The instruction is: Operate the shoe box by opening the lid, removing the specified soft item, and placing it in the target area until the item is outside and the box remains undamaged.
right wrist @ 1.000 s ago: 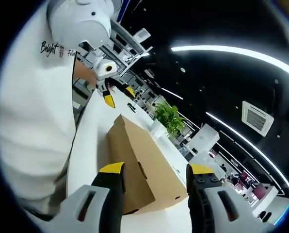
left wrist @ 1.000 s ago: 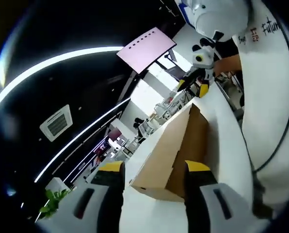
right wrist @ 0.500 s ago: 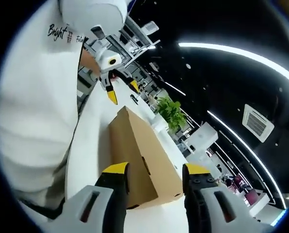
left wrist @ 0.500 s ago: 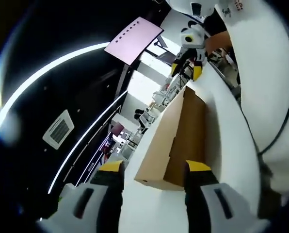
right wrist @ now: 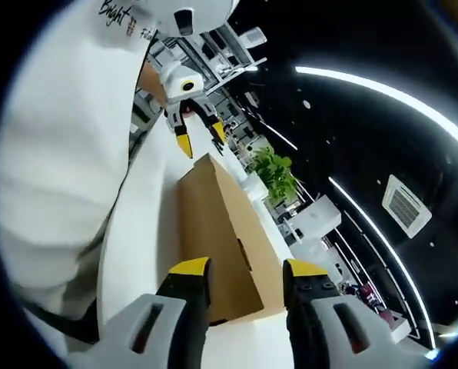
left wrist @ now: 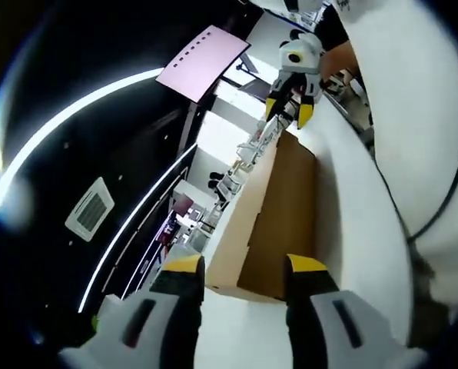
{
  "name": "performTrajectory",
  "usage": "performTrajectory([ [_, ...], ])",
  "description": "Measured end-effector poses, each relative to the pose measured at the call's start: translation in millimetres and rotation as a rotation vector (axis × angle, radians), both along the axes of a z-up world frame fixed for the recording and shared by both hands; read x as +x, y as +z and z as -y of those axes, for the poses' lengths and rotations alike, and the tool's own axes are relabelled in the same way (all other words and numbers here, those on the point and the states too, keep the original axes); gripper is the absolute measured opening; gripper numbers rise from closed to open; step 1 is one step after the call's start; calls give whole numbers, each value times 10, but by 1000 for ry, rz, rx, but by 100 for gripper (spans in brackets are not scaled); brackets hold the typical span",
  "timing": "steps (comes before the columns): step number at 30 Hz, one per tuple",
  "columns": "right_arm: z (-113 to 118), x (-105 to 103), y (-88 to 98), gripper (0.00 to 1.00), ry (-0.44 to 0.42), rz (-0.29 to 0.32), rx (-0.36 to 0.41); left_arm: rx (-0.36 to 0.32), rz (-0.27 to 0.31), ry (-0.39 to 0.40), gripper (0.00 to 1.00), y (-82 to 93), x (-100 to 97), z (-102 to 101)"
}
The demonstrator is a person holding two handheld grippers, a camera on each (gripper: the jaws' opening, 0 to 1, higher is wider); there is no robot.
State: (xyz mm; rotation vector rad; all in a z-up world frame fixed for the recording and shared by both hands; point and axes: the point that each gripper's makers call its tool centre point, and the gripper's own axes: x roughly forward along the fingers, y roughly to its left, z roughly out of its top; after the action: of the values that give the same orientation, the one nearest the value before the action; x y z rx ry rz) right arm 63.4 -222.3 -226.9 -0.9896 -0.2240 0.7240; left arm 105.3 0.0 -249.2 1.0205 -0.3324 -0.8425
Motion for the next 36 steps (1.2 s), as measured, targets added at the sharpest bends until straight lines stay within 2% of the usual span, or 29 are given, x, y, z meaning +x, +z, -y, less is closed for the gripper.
performTrajectory([
  [3, 22, 56, -97, 37, -22, 3, -1, -1, 8, 14, 39, -21, 21, -8],
  [5, 46, 84, -113, 36, -33, 5, 10, -2, -14, 27, 37, -38, 41, -17],
  [6, 70, 95, -133, 36, -39, 8, 13, 2, -9, 30, 37, -41, 49, -16],
  [8, 82, 95, -151, 35, -43, 1, 7, 41, 35, 51, 37, -52, 80, -45],
  [11, 51, 102, -216, 35, -39, 1, -10, 35, 11, 45, 38, -103, 81, -21],
  [14, 30, 125, -278, 35, -43, 5, -22, 61, 30, 57, 41, -144, 97, -16],
  [19, 16, 131, -289, 35, -47, 10, -32, 84, 46, 73, 41, -172, 131, -35],
  [22, 51, 163, -309, 35, -70, 29, -61, 78, 42, 83, 39, -165, 150, -60],
  [28, 100, 197, -320, 35, -85, 35, -58, 86, 51, 99, 38, -168, 187, -89],
  [36, 152, 227, -357, 34, -111, 61, -102, 92, 62, 108, 37, -167, 215, -93],
])
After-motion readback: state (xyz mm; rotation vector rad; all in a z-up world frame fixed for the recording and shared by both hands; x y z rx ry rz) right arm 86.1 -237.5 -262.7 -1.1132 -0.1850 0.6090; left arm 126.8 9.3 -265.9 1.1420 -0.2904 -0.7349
